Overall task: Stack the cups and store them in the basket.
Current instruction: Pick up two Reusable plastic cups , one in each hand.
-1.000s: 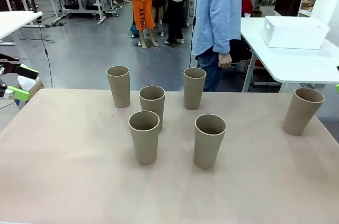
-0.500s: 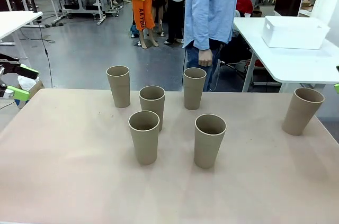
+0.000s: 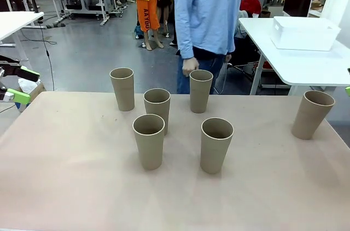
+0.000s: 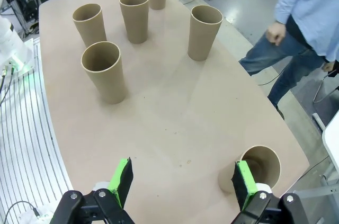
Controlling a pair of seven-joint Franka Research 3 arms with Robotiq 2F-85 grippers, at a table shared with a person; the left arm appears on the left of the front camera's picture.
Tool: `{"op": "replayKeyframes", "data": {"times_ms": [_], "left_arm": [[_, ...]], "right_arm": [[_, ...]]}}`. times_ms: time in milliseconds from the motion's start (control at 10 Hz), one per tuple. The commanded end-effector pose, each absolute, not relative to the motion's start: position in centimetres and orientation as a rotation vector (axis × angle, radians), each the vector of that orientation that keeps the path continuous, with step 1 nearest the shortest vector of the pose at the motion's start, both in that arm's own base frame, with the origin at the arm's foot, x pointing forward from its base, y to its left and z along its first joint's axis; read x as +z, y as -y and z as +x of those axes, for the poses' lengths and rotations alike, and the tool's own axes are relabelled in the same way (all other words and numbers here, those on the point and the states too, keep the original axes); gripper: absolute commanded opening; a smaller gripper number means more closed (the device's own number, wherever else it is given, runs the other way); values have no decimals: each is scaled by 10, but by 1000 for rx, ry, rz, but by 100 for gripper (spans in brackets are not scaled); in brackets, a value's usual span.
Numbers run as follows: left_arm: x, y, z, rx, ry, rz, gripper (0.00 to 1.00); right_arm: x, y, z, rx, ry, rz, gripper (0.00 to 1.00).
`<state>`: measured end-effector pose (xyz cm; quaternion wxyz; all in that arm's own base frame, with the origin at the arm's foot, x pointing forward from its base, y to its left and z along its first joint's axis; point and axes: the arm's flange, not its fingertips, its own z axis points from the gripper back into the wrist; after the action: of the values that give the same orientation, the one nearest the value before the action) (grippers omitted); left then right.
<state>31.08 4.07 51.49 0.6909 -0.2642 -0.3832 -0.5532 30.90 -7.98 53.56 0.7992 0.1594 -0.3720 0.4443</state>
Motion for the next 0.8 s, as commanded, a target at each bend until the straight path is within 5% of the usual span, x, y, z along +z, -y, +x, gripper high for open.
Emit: {"op": "replayKeyframes", "data": {"times_ms": [0,700], "left_arm": [[516,-41,312,-1250,886,-604,100],[516,-41,312,-1250,886,-604,100]], "right_arm": [[536,81,310,973,814,353,100],[536,81,310,973,814,353,100]]}}
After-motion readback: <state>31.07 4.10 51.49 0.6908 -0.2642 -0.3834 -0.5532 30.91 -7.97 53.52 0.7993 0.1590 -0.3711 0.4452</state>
